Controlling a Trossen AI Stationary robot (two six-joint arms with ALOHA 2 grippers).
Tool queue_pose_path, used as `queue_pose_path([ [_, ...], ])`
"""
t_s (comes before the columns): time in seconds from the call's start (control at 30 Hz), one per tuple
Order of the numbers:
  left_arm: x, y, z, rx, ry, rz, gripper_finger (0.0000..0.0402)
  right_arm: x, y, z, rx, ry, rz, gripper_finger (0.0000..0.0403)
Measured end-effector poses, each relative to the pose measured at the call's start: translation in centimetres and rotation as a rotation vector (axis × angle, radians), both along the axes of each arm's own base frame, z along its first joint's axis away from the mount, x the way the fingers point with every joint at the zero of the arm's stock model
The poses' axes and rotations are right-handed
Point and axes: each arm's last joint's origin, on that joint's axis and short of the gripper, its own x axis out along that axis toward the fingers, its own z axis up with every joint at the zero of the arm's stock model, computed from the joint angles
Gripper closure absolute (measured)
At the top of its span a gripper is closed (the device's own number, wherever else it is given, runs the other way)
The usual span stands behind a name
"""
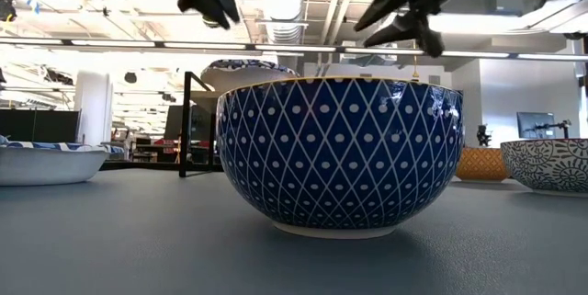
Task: Place and stack bowls onto a shelf
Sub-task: Stack the white bowl on top of the white bowl on the shelf
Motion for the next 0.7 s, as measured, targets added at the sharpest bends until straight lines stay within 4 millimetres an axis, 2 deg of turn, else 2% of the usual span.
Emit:
queue_pose_path([
  [0.07,-0.5,-1.3,0.5,0.007,-0.028,-0.01,0.0233,1.1,0.3,-0.3,-0.015,-0.036,0.047,0.0246],
  [0.13,-0.9,-2.6,0.2,0.011,-0.019,-0.011,0.0233,2.1,0.5,-0.5,-0.027,-0.08,0.128,0.0246],
  [0.33,-2.2,-6.5,-3.3,-0.15,0.04,0.03,0.0249,4.5,1.5,-1.6,-0.062,-0.161,0.271,0.0246],
  [0.57,-3.2,-12.4,-6.6,-0.389,0.004,0.07,0.0277,5.9,3.1,-4.3,-0.157,-0.089,0.463,0.0246],
  [0.7,-3.8,-15.1,-8.4,-0.466,0.072,0.063,0.0278,6.8,4.4,-5.4,-0.276,-0.089,0.559,0.0246],
])
